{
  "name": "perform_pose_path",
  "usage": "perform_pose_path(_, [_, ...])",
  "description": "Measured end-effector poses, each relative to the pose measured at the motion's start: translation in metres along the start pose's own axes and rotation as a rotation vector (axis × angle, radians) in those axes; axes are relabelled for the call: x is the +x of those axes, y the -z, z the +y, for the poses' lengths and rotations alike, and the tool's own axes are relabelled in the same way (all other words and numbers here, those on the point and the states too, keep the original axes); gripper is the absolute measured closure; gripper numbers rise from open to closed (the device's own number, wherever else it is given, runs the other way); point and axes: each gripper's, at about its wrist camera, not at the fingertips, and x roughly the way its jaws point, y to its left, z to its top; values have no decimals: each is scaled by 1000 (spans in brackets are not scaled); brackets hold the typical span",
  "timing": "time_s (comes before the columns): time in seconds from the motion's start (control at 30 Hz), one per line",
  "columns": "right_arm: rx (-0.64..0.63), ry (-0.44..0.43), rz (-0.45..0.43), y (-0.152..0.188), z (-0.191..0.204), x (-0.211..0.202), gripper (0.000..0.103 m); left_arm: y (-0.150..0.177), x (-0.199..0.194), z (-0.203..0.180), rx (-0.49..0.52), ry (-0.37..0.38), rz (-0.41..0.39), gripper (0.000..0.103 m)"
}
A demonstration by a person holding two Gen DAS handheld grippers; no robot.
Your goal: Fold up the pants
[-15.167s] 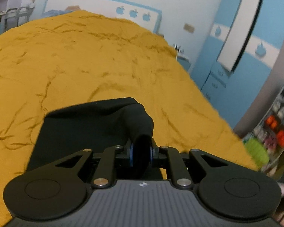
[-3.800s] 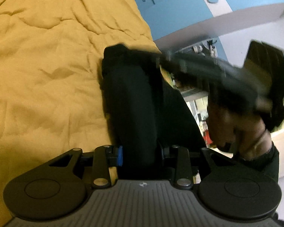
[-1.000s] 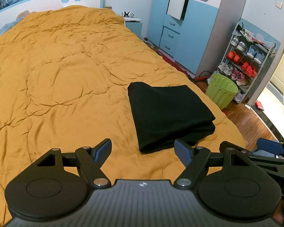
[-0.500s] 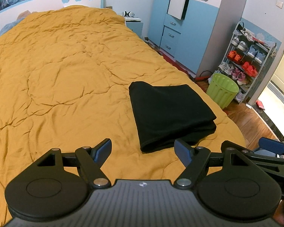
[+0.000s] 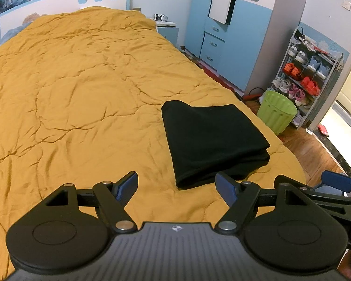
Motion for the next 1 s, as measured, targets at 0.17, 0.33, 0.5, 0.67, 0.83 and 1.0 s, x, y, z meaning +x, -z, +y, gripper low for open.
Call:
perform_pose_path(0.17, [-1, 1, 2, 0, 0, 0, 21, 0, 0, 0, 1, -1, 0, 15])
perform_pose_path(0.33, [-1, 1, 3, 0, -1, 0, 21, 0, 0, 1, 0, -2, 0, 15])
perform_pose_path(0.5, [-1, 2, 4, 0, -1, 0, 21, 1, 0, 1, 0, -3, 0, 15])
perform_pose_path(0.67, [-2, 4, 5, 1, -1, 0, 21, 1, 1, 3, -1, -4, 1, 15])
perform_pose_path(0.83, [-2, 3, 6, 1, -1, 1, 21, 2, 0, 4, -1, -6, 2, 15])
perform_pose_path(1.0, [-2, 3, 5, 1, -2, 0, 21, 1, 1, 6, -3, -9, -1, 15])
